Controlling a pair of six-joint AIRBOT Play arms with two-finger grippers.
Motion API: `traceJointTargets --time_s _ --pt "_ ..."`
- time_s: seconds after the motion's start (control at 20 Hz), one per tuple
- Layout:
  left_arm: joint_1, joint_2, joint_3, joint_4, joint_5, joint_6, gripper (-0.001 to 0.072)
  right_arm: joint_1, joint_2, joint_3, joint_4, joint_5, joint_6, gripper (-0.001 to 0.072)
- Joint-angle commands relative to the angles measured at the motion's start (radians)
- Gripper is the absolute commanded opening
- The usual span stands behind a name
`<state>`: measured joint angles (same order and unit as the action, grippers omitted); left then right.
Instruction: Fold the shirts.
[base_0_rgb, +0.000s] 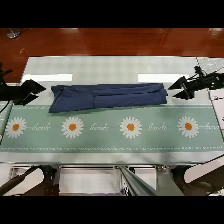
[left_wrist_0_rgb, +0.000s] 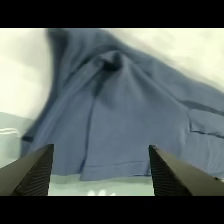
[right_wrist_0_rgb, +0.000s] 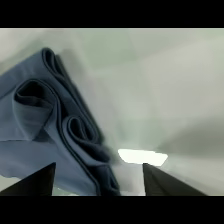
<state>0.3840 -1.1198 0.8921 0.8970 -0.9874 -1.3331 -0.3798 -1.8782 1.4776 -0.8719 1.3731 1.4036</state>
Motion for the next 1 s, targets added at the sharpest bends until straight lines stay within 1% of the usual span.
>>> traceJointTargets --time_s 0.0,0.15,0.2,0.25,0.3,0.35,0.4,0.45,0.55,0.6,0.7,0.85,0.95 --pt "-0.113 0.174 -0.119 -0.038 0.083 0.016 0.0702 0.090 -0.036 -0.010 0.011 -0.035 0.006 0.0625" --pt "-0.229 0.169 -0.119 -0.045 0.040 0.016 0.0702 0.158 -0.040 -0.006 0.033 -0.045 -0.019 0.0614" --pt "-0.272 0.155 -0.119 -0.045 0.041 0.016 0.0703 0.178 -0.039 -0.006 0.044 -0.040 -0.025 0.0477" --pt "-0.310 0.137 -0.117 -0.046 0.042 0.016 0.0701 0.191 -0.035 -0.003 0.052 -0.034 -0.026 0.0181" --pt "-0.336 0.119 -0.117 -0.054 0.041 0.016 0.0692 0.197 -0.023 0.000 0.059 -0.023 -0.035 0.0018" --pt "-0.362 0.100 -0.117 -0.064 0.041 0.016 0.0445 0.196 0.008 0.000 0.047 -0.019 -0.042 0.0019" --pt "-0.385 0.085 -0.117 -0.069 0.042 0.016 0.0048 0.194 0.048 0.000 0.006 -0.016 -0.042 0.0019" --pt "-0.404 0.076 -0.117 -0.072 0.042 0.016 0.0026 0.191 0.102 0.000 -0.066 -0.011 -0.031 0.0018" --pt "-0.449 0.071 -0.117 -0.079 0.067 0.016 0.0025 0.181 0.231 -0.025 -0.172 0.014 -0.026 0.0018" --pt "-0.485 0.071 -0.116 -0.083 0.099 0.017 0.0024 0.174 0.313 -0.064 -0.195 0.014 -0.029 0.0019" --pt "-0.583 0.063 -0.098 -0.083 0.130 0.067 0.0024 0.156 0.480 -0.165 -0.213 0.010 -0.048 0.0019" --pt "-0.771 0.009 -0.048 -0.082 0.245 0.060 0.0023 0.131 0.747 -0.331 -0.216 0.013 -0.054 0.0019" --pt "-0.886 -0.093 0.032 -0.082 0.295 0.038 0.0022 0.132 0.907 -0.415 -0.214 0.013 -0.013 0.0019"
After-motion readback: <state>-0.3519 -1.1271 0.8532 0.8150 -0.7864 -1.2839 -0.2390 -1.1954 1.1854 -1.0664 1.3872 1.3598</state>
